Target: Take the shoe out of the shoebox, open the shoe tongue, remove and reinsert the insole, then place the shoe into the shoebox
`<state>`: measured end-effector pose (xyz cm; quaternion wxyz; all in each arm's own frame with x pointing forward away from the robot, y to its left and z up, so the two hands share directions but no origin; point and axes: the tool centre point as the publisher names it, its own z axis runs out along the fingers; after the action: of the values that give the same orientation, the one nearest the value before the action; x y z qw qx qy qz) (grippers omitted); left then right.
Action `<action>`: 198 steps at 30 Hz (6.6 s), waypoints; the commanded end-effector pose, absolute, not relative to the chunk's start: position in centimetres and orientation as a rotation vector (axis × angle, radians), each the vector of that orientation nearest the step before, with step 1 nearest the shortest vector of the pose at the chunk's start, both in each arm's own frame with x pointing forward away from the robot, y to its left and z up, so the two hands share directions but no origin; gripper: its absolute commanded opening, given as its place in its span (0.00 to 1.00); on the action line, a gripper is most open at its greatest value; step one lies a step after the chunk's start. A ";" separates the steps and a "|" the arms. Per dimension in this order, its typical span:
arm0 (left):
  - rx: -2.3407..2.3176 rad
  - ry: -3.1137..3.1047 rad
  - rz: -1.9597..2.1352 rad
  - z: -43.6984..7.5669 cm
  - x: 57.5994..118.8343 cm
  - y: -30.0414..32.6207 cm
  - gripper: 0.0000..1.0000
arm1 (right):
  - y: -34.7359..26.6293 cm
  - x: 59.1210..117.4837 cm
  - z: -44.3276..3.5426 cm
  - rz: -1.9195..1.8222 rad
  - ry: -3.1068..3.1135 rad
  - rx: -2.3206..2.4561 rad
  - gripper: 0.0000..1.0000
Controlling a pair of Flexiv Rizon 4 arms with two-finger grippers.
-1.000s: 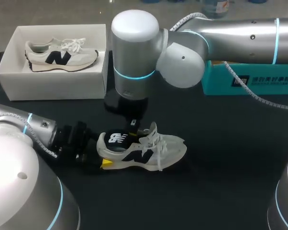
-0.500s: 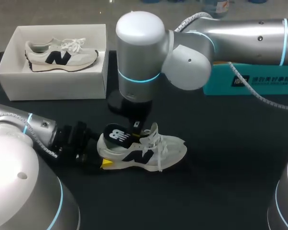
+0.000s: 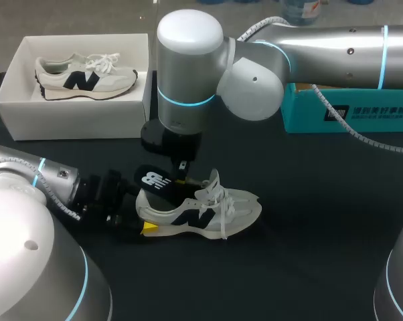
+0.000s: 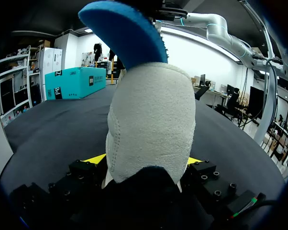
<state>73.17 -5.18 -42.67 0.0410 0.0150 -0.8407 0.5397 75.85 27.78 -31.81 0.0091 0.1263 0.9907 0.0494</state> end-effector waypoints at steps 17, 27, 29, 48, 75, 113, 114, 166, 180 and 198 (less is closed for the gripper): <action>0.046 -2.575 1.651 -42.9 73.2 -5.3 0.00 | 28.5 75.9 -32.5 0.457 3.187 0.326 0.18; 0.046 -2.575 1.651 -42.9 73.2 -5.3 0.00 | 28.9 76.3 -33.5 0.529 3.259 0.285 0.27; 0.046 -2.575 1.651 -42.9 73.2 -5.3 0.00 | 29.1 76.3 -33.7 0.533 3.264 0.280 0.27; 0.046 -2.575 1.651 -42.9 73.2 -5.3 0.00 | 30.6 76.5 -33.2 0.547 3.263 0.232 0.00; 0.046 -2.575 1.651 -42.9 73.2 -5.3 0.00 | 31.3 80.4 -25.4 0.745 3.152 0.177 0.00; 0.046 -2.575 1.651 -42.9 73.2 -5.3 0.00 | 31.3 82.3 -21.0 0.830 3.078 0.141 0.00; 0.046 -2.575 1.651 -42.9 73.2 -5.3 0.00 | 31.3 82.3 -21.0 0.830 3.078 0.141 0.00; 0.046 -2.575 1.651 -42.9 73.2 -5.3 0.00 | 20.4 71.7 -10.5 1.589 2.686 0.664 0.00; 0.046 -2.575 1.651 -42.9 73.2 -5.3 0.00 | 18.4 70.6 -11.3 1.563 2.625 0.750 0.00; 0.046 -2.575 1.651 -42.9 73.2 -5.3 0.00 | 16.7 70.5 -11.1 1.671 2.754 0.710 0.00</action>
<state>73.18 -5.19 -42.69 0.0410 0.0151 -0.8407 0.5397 70.32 17.78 -11.65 -0.0655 0.2224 0.8285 0.5097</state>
